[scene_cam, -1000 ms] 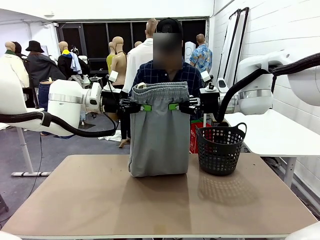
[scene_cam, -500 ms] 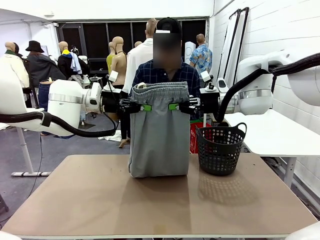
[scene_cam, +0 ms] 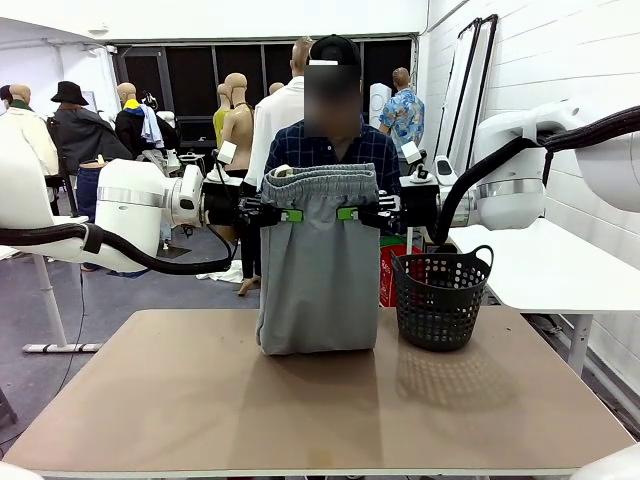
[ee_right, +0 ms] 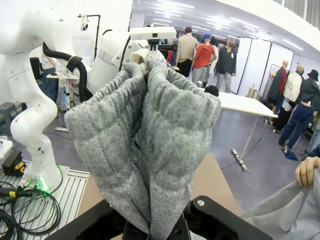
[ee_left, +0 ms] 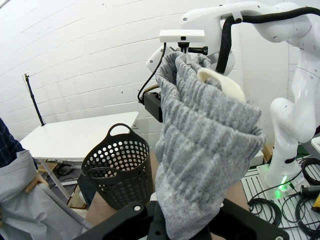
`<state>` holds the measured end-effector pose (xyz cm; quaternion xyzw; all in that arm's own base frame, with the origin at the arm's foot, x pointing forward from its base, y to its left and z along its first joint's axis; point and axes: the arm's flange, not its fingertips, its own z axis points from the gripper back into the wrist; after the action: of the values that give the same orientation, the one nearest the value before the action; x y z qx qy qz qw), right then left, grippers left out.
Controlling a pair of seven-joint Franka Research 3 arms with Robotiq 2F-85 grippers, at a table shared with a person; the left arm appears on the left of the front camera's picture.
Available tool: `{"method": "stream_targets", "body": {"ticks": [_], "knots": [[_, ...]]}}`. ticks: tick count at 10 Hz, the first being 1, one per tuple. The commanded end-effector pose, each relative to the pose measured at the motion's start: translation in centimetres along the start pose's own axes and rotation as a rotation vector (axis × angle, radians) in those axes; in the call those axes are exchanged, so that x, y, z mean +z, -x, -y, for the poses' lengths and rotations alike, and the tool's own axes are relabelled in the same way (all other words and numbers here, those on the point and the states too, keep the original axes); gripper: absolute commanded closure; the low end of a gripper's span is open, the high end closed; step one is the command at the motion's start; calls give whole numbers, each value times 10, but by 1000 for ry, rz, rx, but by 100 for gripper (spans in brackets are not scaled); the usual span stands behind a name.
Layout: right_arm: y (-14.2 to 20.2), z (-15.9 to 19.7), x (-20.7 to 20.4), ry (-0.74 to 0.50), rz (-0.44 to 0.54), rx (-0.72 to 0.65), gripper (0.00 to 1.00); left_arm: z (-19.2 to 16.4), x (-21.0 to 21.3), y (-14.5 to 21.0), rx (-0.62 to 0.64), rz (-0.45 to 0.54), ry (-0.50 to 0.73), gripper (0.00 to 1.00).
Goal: Fold the training pants.
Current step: Release the ends of the Training pants and then grab the overlapped ends.
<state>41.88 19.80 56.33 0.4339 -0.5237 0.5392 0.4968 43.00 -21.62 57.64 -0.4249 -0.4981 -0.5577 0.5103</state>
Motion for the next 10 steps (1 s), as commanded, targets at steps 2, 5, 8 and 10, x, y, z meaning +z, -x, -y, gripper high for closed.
{"method": "stream_targets", "body": {"ticks": [2, 5, 8, 10], "knots": [[-3, -1, -1, 0, 12, 0, 100, 4, 0, -1, -19, 23, -16, 100], [-3, -1, -1, 0, 12, 0, 100, 4, 0, -1, -19, 23, -16, 100], [-3, -1, -1, 0, 12, 0, 100, 4, 0, -1, -19, 23, -16, 100], [-3, -1, -1, 0, 12, 0, 100, 4, 0, -1, -19, 23, -16, 100]]}}
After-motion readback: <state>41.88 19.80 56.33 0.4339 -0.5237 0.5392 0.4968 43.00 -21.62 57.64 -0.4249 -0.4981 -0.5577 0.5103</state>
